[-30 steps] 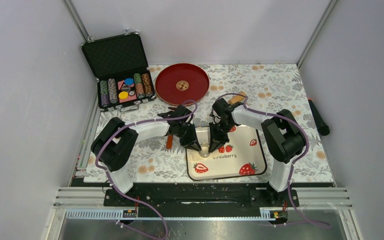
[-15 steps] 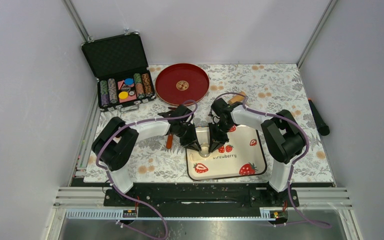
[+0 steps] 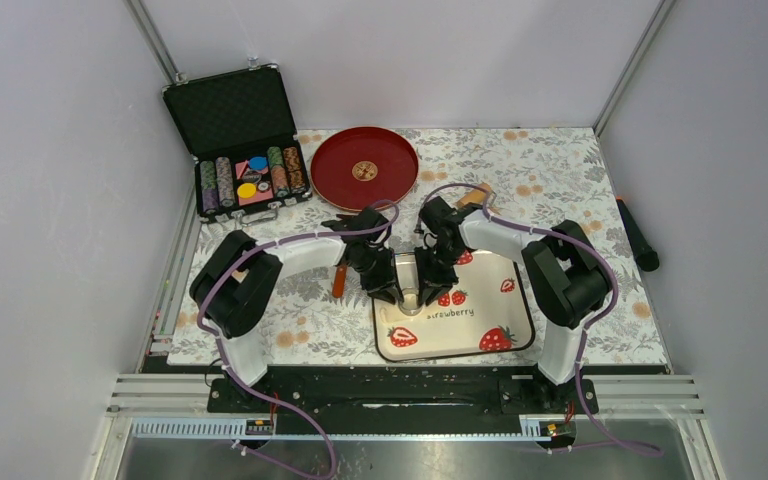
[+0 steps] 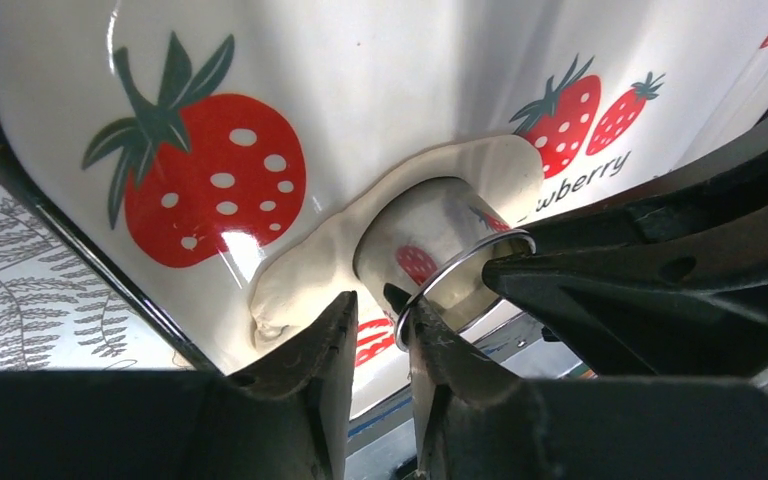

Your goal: Roll out the dumpling wrappers from the dough

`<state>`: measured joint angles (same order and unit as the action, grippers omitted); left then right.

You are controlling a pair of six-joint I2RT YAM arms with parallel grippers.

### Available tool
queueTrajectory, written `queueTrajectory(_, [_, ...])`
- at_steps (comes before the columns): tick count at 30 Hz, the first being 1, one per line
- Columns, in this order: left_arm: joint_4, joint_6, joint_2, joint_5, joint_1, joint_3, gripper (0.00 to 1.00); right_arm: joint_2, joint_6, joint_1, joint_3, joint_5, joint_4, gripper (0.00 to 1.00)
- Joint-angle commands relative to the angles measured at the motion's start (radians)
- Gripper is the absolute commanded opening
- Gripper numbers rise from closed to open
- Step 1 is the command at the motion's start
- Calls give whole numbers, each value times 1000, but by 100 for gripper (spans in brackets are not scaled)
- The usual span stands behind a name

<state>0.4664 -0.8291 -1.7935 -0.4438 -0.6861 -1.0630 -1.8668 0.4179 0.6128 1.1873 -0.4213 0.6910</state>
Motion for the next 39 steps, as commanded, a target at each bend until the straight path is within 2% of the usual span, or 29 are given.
queueTrajectory(1, [119,48,-29,132,-16,-24,26,37,-43,16,17,61,132,29])
queueTrajectory(10, [140,65,43,106,-18,-86,40,119,-33,16,74,51,171,61])
queueTrajectory(16, [91,80,111,21,-31,-110,56,169,-30,15,136,44,219,74])
queueTrajectory(25, [-124,-13,326,-55,-26,35,69,326,-16,14,117,52,219,87])
queueTrajectory(30, [-296,-92,454,-98,1,174,70,454,8,-1,41,62,188,94])
queueTrajectory(35, [-419,-135,575,-107,41,318,69,590,81,-26,-116,44,67,99])
queueTrajectory(39, [-371,-88,634,-42,53,373,69,675,137,-45,-249,73,-87,100])
